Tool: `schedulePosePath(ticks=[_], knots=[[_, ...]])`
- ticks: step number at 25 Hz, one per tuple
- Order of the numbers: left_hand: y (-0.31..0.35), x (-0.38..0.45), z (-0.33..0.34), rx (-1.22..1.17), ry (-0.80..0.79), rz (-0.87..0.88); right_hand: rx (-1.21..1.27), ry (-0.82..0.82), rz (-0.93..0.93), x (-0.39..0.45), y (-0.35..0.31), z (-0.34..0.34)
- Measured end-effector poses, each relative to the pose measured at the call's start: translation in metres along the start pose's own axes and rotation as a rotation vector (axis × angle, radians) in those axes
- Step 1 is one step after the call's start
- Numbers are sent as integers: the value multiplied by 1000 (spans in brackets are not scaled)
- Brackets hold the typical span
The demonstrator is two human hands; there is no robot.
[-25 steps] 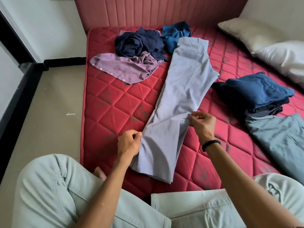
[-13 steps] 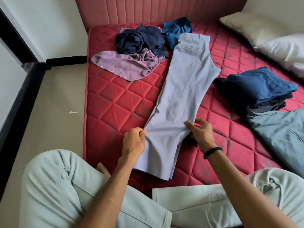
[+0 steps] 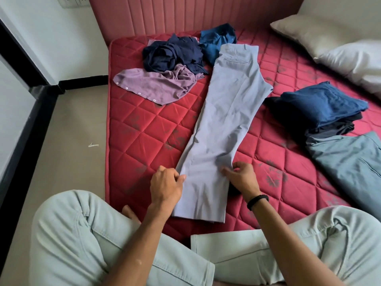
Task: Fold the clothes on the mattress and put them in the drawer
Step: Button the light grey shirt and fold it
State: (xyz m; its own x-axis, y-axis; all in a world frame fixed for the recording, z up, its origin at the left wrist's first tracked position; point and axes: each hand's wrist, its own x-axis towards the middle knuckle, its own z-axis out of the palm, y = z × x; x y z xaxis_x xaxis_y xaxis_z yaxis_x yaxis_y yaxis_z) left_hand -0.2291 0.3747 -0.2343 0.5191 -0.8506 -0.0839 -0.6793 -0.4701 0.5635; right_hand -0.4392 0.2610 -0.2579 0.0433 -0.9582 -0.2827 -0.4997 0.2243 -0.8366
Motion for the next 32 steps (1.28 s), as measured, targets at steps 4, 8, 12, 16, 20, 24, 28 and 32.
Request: schedulePosePath(ticks=[4,8,12,16,20,24,28,32], knots=[[3,-14,6,181,-54,-64,-412,-130,-17,-21,-17,0],[10,-2,-2,238,-182,-82,-381,234,-346,19,-69,-6],[23,47,-13,210,-406,-108,-535,-56,-418,130,-131,28],[25,80,-22,72,-398,-14,-675,12,-266,253,-183,45],[16,95,-14,37,-321,35,-857,-19,-216,313,-192,63],[18,98,-7,-73,-160,44,-781,142,-185,342,-199,72],[20,101,-10,-34,-189,37,-787,206,-221,345,-193,69],[28,86,-20,171,-334,-13,-757,42,-393,281,-166,67]])
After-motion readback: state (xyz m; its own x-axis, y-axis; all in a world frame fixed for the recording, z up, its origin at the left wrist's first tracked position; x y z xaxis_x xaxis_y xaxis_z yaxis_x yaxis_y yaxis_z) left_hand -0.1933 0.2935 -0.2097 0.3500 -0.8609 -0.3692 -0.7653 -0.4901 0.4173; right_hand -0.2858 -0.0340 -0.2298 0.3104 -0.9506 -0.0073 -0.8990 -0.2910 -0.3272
